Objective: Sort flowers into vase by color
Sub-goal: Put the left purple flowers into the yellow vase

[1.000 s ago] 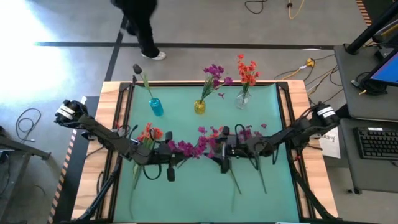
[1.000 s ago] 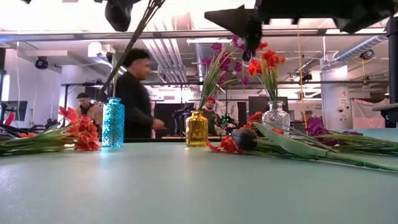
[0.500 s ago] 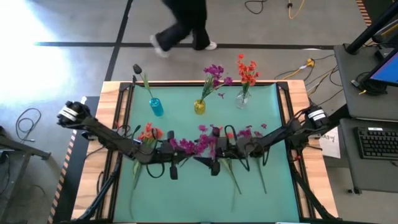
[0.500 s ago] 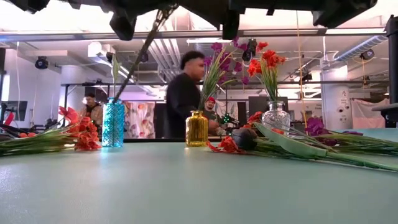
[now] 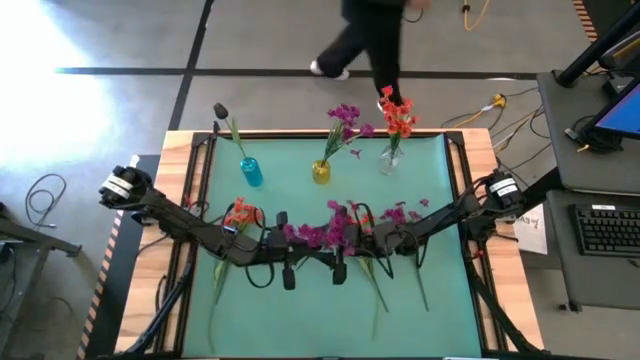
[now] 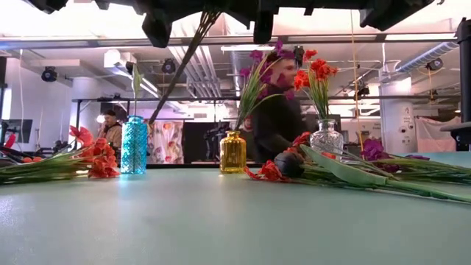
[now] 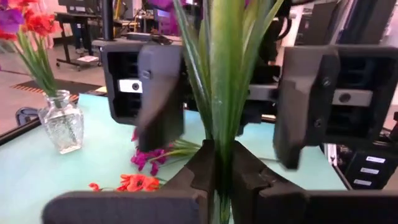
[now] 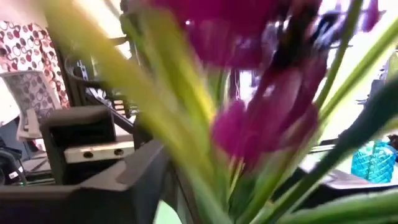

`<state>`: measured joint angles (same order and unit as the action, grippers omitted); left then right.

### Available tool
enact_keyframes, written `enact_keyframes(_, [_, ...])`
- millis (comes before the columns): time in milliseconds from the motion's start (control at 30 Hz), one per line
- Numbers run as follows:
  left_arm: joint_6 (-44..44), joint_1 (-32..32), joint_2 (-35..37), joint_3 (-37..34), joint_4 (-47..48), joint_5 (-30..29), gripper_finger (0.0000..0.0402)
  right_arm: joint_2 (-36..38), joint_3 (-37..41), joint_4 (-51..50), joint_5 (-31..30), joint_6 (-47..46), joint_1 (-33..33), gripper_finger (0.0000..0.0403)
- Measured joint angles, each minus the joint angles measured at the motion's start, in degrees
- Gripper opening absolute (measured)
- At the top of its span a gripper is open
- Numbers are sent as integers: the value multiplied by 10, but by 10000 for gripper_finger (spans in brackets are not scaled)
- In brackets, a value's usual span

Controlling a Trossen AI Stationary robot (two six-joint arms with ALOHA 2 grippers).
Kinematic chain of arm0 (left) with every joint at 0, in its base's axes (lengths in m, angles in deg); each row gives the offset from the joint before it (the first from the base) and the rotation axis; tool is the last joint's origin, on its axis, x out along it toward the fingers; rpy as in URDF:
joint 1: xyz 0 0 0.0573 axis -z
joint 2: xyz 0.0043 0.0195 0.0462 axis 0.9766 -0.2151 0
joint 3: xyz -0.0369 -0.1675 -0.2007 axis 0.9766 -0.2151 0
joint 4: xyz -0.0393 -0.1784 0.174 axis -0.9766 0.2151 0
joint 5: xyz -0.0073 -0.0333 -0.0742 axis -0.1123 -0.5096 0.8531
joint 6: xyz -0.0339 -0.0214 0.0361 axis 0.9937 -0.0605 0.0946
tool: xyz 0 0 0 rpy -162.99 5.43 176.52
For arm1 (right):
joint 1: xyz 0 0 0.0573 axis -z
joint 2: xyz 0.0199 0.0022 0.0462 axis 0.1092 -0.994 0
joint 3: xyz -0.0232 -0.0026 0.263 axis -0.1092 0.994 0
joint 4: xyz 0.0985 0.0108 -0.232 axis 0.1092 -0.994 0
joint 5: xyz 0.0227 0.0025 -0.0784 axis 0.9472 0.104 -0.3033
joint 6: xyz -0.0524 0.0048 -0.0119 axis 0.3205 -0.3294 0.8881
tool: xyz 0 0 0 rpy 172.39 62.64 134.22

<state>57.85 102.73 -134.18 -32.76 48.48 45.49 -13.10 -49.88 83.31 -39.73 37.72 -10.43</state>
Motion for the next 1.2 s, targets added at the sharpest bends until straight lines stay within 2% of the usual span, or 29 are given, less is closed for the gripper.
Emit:
enact_keyframes(167, [18,-1,23,0,39,1,61,2,0,-3,-1,-15,1,134])
enact_keyframes(267, [34,-1,44,1,100,0,96,9,0,-24,-1,-20,2,89])
enact_keyframes(500, [70,-1,106,1,259,-1,147,54,0,-96,-11,-20,17,20])
enact_keyframes(667, [73,-1,150,1,338,-28,157,88,0,-168,-15,-23,37,16])
enact_keyframes(900, [129,-1,210,1,475,-77,158,127,0,-242,-116,0,89,21])
enact_keyframes(1033, [158,-1,233,1,545,-136,158,148,-14,-256,-119,14,159,21])
enact_keyframes(1200, [164,-1,244,0,571,-168,158,144,-89,-354,-67,-22,249,21])
